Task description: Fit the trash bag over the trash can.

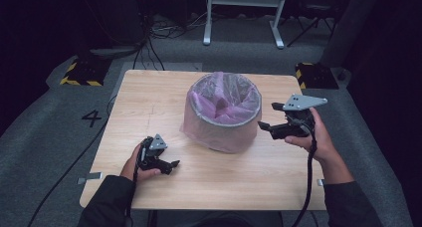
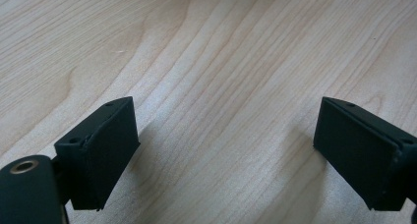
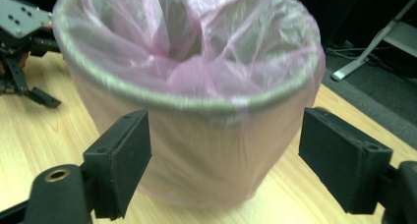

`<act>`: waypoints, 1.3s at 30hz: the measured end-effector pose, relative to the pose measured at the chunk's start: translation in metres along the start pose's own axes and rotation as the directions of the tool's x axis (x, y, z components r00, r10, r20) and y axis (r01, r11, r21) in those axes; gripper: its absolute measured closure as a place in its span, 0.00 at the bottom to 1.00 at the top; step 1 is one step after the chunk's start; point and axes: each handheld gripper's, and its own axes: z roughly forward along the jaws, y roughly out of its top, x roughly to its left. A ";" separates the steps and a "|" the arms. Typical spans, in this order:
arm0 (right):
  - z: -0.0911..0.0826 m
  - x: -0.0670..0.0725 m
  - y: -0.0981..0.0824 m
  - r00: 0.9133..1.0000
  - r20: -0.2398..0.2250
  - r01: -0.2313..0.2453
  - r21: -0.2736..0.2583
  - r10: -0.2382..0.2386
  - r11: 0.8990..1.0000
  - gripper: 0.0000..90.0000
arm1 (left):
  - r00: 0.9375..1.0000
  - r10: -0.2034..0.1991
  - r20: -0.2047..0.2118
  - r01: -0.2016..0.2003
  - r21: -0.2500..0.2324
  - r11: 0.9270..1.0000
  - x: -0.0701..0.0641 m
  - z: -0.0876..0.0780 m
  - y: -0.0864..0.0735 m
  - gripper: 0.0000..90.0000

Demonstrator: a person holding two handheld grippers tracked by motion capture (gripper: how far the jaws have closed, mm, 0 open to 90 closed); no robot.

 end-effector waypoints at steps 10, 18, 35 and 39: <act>-0.001 0.000 -0.023 0.999 0.037 0.006 0.046 -0.007 0.999 0.22 | 1.000 0.000 -0.001 0.000 0.000 1.000 0.000 0.000 0.000 0.10; 0.008 0.000 -0.052 0.999 0.047 -0.016 0.133 0.010 0.991 0.22 | 1.000 0.000 -0.001 0.000 0.000 1.000 0.000 0.000 0.000 0.10; 0.041 -0.005 -0.119 0.993 0.109 0.012 0.348 -0.053 0.938 0.21 | 1.000 -0.001 -0.009 0.001 0.000 1.000 0.000 0.000 0.000 0.10; 0.043 -0.006 -0.134 0.994 0.103 0.004 0.353 -0.043 0.936 0.21 | 1.000 -0.001 -0.008 0.001 0.002 1.000 0.000 0.000 0.000 0.10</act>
